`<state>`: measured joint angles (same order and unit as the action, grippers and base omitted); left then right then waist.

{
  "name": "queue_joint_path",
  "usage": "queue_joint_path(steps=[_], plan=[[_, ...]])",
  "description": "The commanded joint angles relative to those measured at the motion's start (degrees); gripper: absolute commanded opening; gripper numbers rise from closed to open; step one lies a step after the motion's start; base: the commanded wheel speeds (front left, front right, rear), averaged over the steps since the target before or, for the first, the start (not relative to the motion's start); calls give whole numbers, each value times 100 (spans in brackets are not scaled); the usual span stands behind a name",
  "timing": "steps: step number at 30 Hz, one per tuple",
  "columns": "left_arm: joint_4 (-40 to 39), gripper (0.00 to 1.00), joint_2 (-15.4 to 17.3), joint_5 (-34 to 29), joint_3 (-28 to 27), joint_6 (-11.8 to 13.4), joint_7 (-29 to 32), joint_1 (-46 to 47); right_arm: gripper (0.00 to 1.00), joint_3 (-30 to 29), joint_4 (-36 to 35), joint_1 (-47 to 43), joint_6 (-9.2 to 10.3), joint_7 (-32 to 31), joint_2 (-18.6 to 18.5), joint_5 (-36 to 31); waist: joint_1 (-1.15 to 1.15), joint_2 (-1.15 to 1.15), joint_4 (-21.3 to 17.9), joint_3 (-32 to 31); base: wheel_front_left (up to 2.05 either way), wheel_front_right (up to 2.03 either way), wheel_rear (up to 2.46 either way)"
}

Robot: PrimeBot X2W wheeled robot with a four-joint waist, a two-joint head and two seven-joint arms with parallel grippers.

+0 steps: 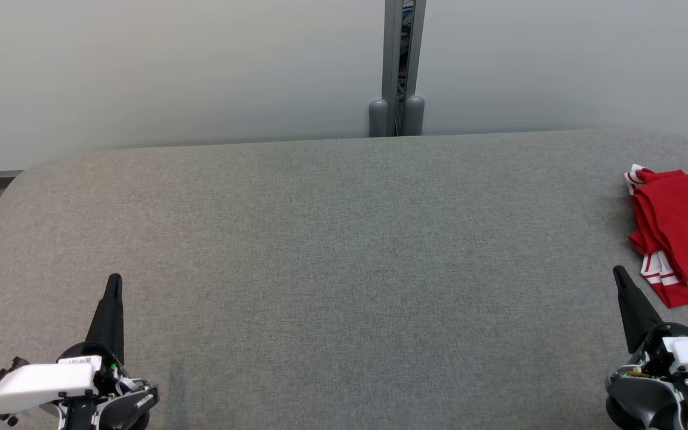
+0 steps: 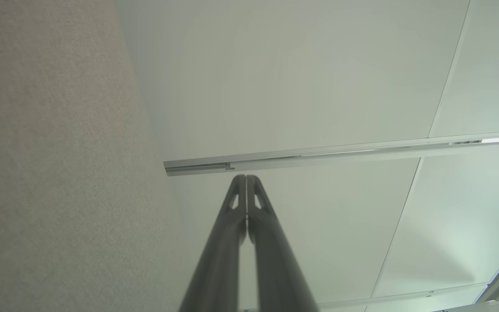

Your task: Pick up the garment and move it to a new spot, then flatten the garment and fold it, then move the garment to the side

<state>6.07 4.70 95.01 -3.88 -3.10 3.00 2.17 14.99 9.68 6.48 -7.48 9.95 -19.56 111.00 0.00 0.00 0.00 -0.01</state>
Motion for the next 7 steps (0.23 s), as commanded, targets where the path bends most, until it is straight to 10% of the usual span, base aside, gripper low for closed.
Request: queue_joint_path(steps=[1,7], plan=[[-6,0,15,-39,-31,7,28,88,0,-9,-26,36,-2,10,-40,25,0,0,0,0,0,0,0],[-6,0,11,-42,-36,7,34,88,0,-7,-27,37,-2,13,-41,24,0,0,0,0,0,0,0]])
